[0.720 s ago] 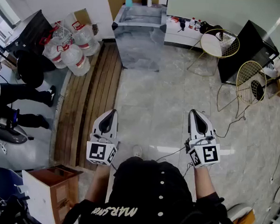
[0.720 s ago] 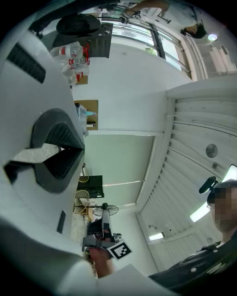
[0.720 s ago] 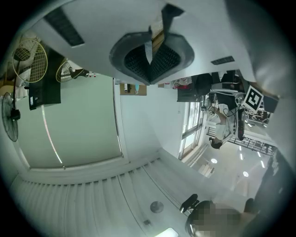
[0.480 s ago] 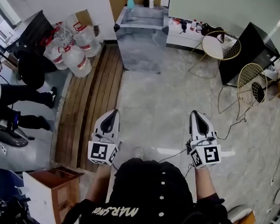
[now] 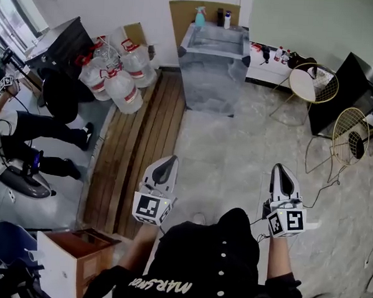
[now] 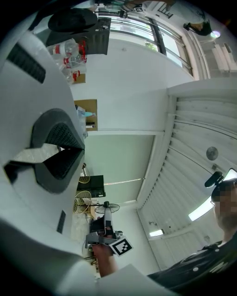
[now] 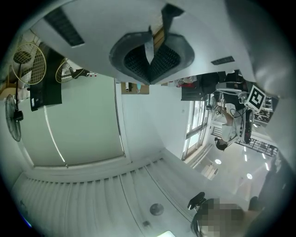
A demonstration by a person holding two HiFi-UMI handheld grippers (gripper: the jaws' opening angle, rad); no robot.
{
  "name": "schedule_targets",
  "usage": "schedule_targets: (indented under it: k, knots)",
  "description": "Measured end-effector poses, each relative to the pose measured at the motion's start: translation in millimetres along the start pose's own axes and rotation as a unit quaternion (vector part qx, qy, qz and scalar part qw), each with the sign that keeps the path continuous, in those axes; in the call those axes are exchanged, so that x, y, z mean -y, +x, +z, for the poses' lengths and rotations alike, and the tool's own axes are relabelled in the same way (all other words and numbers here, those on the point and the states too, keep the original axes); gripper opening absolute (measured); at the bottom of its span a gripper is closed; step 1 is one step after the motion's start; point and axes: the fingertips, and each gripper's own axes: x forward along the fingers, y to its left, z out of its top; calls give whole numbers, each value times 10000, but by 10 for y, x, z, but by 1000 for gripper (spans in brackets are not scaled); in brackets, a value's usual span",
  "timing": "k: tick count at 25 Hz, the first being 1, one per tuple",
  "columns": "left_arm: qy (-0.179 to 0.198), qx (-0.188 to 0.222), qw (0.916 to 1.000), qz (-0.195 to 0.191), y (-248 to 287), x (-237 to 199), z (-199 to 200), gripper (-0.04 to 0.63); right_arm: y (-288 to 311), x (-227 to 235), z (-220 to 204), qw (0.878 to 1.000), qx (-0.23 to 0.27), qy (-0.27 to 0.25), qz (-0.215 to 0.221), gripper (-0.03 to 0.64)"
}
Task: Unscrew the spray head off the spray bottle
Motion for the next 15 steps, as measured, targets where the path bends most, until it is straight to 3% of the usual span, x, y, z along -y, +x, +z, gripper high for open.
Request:
schedule_targets:
  k: [10, 15]
  knots:
    - [10, -24, 10000, -24, 197, -424, -127, 25, 481, -128, -133, 10000, -25, 6, 8, 14]
    - [-16, 9, 9999, 162, 551, -715, -160, 25, 995, 92, -181, 10000, 5, 47, -85, 14]
